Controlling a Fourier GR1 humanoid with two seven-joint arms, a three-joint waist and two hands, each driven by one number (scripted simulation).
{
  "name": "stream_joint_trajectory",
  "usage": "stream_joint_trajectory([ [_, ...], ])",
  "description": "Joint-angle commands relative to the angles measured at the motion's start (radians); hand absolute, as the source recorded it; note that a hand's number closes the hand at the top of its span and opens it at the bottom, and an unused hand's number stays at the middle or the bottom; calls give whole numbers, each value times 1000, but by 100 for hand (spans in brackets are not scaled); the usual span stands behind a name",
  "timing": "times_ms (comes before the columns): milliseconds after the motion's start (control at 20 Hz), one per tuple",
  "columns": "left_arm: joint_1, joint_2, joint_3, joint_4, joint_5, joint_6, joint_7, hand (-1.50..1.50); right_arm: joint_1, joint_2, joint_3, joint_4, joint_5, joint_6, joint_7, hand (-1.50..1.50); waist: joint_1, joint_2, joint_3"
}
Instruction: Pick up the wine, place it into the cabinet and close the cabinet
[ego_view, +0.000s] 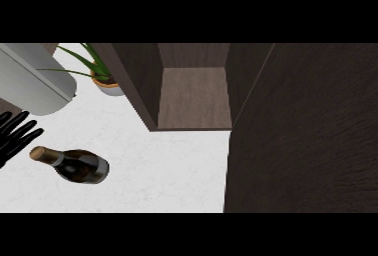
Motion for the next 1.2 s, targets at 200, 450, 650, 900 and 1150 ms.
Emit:
stream_joint_trajectory([
  [200,-111,-49,75,239,-231,-138,-140,-150,10,18,-15,-138,-88,-19,67,-150,-3,2,-1],
  [450,-119,-114,68,236,-365,-103,-205,-150,16,20,16,-205,-55,-43,129,-150,-1,0,-1],
  [650,-159,-115,76,329,-471,-167,-297,-150,50,32,16,-147,-59,-6,56,-150,-1,1,0],
  [900,-191,-112,80,437,-587,-221,-415,-150,61,35,6,-125,-67,14,17,-150,-5,3,-1],
  [1150,-204,-99,71,473,-597,-216,-433,-150,-40,44,32,-148,-37,-38,108,-150,-1,1,-1],
])
